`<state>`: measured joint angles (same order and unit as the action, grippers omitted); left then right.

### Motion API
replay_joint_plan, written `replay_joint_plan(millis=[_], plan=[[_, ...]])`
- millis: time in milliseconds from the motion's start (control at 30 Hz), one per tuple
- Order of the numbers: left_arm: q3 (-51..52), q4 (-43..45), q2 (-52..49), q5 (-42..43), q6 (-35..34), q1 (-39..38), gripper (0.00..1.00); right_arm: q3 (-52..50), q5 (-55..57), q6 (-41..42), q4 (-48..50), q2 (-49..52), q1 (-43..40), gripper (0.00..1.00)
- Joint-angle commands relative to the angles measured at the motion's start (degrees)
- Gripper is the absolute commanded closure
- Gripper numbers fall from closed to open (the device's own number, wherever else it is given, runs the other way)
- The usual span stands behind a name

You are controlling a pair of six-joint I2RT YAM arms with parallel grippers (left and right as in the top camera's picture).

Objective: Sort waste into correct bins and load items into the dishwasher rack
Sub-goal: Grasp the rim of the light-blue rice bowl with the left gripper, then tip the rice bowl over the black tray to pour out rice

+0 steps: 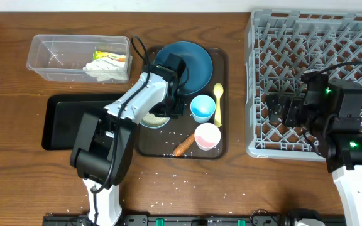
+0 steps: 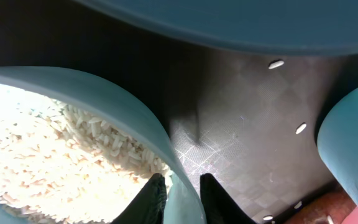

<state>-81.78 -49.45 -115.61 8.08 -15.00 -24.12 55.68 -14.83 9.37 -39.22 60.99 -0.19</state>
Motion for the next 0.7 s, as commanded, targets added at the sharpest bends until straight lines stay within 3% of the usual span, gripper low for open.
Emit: replay_joint_plan(millis=[0, 200, 400, 667], plan=[[-1.0, 0.0, 0.5, -1.7, -0.3, -0.1, 0.81, 1.2, -0.4, -0.9, 0.0, -0.2, 1.0, 0.01], [-1.6, 0.1, 0.7, -1.7, -0.3, -0.1, 0.94, 1.2, -0.4, -0.9, 0.0, -0.2, 1.0, 0.01], [-1.9, 0.1, 3.0, -1.7, -0.3, -0.1, 0.94, 1.2, -0.4, -0.9, 0.0, -0.2, 1.0, 0.01], [-1.9, -2.6, 15.3, 3.4, -0.2, 4.9, 0.94, 1.2, -0.4, -0.9, 0.0, -0.2, 1.0, 0.01]])
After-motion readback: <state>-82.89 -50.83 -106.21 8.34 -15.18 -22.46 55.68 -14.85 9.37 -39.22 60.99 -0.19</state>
